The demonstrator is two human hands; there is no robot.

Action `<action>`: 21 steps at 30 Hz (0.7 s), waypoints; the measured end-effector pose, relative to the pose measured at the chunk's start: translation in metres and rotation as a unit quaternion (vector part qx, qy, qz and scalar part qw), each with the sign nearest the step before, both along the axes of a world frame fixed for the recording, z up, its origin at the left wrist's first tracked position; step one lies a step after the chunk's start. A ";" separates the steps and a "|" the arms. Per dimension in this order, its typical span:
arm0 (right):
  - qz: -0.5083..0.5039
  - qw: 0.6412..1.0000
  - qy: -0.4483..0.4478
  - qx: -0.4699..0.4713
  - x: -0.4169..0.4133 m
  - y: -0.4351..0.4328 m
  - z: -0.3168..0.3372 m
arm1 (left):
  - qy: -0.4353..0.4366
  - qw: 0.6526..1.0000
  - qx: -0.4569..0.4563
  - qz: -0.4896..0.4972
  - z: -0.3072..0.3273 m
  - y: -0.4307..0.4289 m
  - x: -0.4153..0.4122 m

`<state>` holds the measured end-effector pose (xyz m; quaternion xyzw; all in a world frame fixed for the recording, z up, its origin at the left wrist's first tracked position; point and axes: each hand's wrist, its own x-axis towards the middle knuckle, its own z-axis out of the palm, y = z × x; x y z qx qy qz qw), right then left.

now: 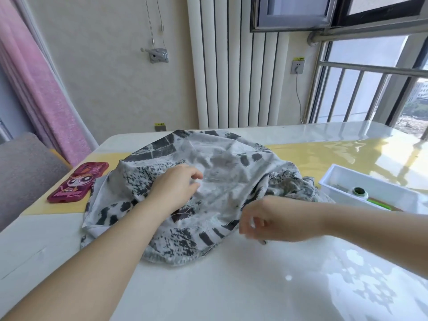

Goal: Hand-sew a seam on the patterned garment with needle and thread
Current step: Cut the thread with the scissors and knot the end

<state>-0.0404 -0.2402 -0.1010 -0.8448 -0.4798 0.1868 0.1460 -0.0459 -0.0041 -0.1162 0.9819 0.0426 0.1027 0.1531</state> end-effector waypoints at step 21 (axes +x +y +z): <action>-0.283 0.762 0.355 0.461 0.006 0.028 -0.013 | -0.058 0.978 -0.201 0.011 0.003 -0.031 0.005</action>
